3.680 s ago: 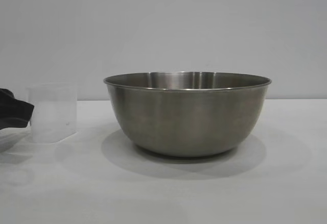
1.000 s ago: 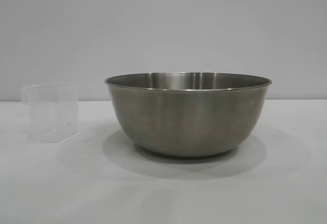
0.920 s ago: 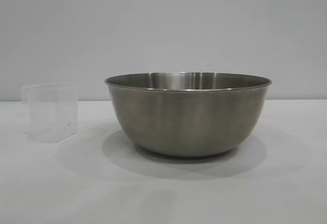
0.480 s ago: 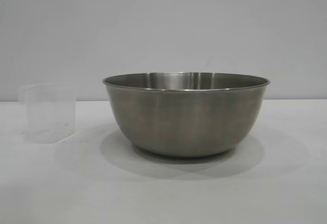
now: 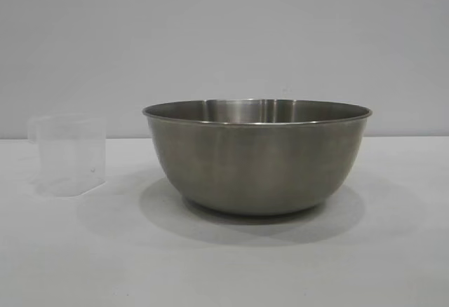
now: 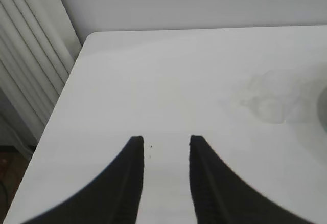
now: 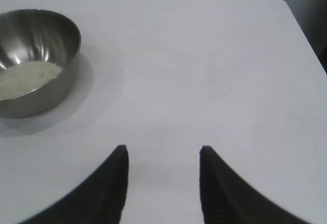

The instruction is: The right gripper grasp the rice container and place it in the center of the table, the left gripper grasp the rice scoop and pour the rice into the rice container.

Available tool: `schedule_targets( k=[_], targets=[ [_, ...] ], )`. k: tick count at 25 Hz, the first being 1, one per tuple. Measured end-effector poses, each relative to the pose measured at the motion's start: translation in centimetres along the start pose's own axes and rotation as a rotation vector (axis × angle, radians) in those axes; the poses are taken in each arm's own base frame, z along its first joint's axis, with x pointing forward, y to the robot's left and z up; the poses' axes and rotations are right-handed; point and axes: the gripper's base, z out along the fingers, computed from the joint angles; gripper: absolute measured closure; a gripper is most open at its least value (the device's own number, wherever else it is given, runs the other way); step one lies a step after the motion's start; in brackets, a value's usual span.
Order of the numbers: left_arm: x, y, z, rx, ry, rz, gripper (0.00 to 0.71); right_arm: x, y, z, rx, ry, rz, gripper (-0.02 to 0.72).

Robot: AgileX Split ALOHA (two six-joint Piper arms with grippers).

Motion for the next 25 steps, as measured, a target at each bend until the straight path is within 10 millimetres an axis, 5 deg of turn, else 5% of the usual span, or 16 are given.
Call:
schedule_targets(
  k=[8,25],
  targets=[
    [2.7,-0.8,1.3,0.065,0.092,-0.02,0.532,0.0,0.0,0.0,0.0,0.0,0.0,0.409],
    [3.4,-0.8,1.7,0.063,0.139,-0.004,0.532,0.0,0.0,0.0,0.0,0.0,0.0,0.409]
  ],
)
